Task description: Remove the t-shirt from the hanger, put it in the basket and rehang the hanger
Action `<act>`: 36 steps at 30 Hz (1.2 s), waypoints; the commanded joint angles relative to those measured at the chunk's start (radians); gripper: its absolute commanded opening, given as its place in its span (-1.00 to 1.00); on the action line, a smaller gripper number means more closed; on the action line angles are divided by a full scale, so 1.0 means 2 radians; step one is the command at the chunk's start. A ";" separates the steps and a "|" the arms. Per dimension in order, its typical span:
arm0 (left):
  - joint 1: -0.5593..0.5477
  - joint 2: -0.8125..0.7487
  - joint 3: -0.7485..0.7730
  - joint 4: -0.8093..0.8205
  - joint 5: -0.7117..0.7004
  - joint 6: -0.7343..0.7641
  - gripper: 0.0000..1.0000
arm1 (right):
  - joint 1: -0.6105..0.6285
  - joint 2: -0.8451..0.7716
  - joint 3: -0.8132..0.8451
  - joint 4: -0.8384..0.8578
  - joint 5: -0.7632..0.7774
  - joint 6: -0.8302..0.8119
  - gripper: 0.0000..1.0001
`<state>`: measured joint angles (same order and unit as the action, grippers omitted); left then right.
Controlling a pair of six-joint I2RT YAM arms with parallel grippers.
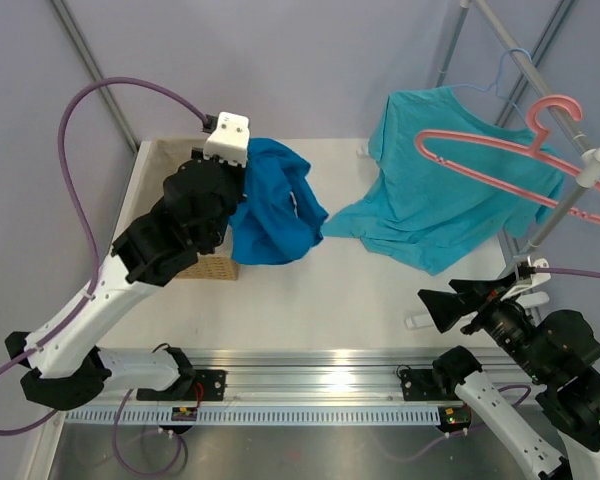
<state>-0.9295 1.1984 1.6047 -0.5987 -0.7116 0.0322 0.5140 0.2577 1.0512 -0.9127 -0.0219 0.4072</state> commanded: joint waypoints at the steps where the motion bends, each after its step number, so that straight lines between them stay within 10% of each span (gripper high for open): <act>1: 0.030 0.029 0.013 0.064 -0.170 0.116 -1.00 | -0.002 -0.008 -0.009 0.030 -0.028 -0.002 0.99; 18: 0.152 0.126 0.139 0.286 -0.196 0.385 -1.00 | -0.002 -0.026 -0.001 0.018 -0.042 -0.020 0.99; 36: 0.231 0.201 0.074 0.317 -0.195 0.329 -1.00 | -0.002 -0.046 -0.005 0.024 -0.059 -0.024 0.99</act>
<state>-0.4675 1.5684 1.7935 0.0235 -1.1290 0.7948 0.5137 0.1810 1.0401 -0.9016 -0.1024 0.3904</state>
